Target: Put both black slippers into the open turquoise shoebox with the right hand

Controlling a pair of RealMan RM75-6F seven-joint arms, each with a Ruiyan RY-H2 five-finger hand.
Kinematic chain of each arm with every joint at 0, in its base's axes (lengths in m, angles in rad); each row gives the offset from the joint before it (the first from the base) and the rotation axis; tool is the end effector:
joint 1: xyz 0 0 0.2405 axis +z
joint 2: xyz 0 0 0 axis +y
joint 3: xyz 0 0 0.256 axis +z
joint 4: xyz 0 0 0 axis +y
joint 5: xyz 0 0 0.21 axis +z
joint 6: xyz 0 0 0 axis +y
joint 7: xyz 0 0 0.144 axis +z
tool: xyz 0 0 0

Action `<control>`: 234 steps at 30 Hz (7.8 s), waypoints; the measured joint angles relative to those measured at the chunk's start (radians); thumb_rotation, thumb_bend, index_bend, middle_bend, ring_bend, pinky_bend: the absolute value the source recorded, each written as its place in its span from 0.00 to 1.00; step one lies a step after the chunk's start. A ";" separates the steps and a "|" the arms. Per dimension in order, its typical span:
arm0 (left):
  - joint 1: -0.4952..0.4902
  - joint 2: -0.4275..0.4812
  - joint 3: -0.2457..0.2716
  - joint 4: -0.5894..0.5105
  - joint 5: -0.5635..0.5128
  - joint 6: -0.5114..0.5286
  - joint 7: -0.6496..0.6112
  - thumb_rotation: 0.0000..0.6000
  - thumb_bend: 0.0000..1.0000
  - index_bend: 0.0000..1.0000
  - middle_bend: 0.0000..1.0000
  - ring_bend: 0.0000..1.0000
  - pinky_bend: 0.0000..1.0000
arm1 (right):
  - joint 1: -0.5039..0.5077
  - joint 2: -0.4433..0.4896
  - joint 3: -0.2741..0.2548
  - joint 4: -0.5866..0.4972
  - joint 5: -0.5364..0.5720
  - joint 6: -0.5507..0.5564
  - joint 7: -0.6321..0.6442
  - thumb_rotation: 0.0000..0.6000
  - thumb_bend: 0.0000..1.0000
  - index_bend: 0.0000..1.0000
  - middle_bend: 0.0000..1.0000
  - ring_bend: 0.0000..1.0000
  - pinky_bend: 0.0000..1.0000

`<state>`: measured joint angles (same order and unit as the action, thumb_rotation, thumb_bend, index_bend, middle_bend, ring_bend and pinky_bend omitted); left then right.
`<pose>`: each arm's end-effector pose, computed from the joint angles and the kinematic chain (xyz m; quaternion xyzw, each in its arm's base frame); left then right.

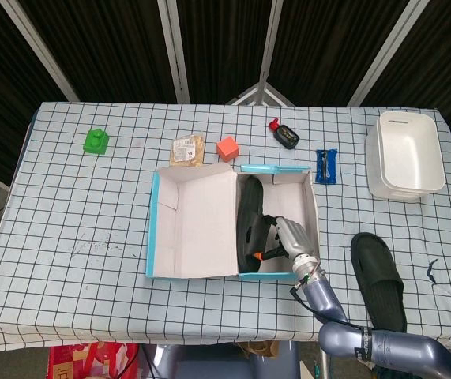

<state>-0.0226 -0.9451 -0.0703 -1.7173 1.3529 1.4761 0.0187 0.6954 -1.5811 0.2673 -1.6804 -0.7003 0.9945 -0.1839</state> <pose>-0.3284 0.1629 0.2147 -0.5485 -0.4045 -0.3261 0.6551 -0.1424 -0.3187 -0.0285 0.5609 -0.6419 0.3927 0.3452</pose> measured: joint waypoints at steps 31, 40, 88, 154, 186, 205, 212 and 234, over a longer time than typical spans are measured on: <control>-0.002 -0.002 0.002 -0.003 0.000 -0.003 0.011 1.00 0.37 0.05 0.00 0.00 0.02 | 0.092 0.163 -0.030 -0.113 0.145 -0.118 -0.092 1.00 0.25 0.00 0.10 0.10 0.12; 0.000 0.002 0.006 -0.007 0.007 -0.001 0.006 1.00 0.37 0.05 0.00 0.00 0.02 | 0.133 0.228 -0.047 -0.191 0.213 -0.106 -0.147 1.00 0.25 0.00 0.08 0.09 0.12; 0.012 -0.005 -0.021 -0.010 -0.034 0.033 0.023 1.00 0.37 0.05 0.00 0.00 0.02 | -0.155 0.995 -0.205 -0.259 -0.083 -0.347 -0.007 1.00 0.25 0.02 0.07 0.03 0.09; 0.002 -0.030 -0.027 -0.020 -0.059 0.025 0.101 1.00 0.37 0.07 0.00 0.00 0.02 | 0.068 0.590 -0.460 0.148 0.079 -0.448 -0.069 1.00 0.35 0.54 0.30 0.11 0.09; 0.014 -0.003 -0.022 -0.020 -0.035 0.033 0.030 1.00 0.37 0.07 0.00 0.00 0.02 | 0.028 1.024 -0.283 -0.261 -0.089 -0.347 0.206 1.00 0.39 0.56 0.30 0.14 0.09; 0.018 0.015 -0.023 -0.014 -0.034 0.026 -0.024 1.00 0.37 0.07 0.00 0.00 0.02 | 0.010 0.998 -0.065 -0.430 -0.168 -0.248 0.408 1.00 0.44 0.57 0.31 0.16 0.09; 0.019 0.025 -0.024 -0.006 -0.034 0.019 -0.056 1.00 0.37 0.07 0.00 0.00 0.02 | 0.105 0.813 -0.062 -0.431 0.104 -0.098 0.243 1.00 0.46 0.57 0.32 0.17 0.09; 0.010 0.030 -0.040 0.013 -0.078 -0.011 -0.074 1.00 0.37 0.08 0.00 0.00 0.02 | 0.251 0.281 -0.020 -0.134 0.423 0.295 -0.076 1.00 0.48 0.54 0.32 0.19 0.09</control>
<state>-0.0129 -0.9150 -0.1099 -1.7045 1.2754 1.4648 -0.0549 0.9467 -1.2999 0.2470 -1.8140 -0.2772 1.2896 -0.2596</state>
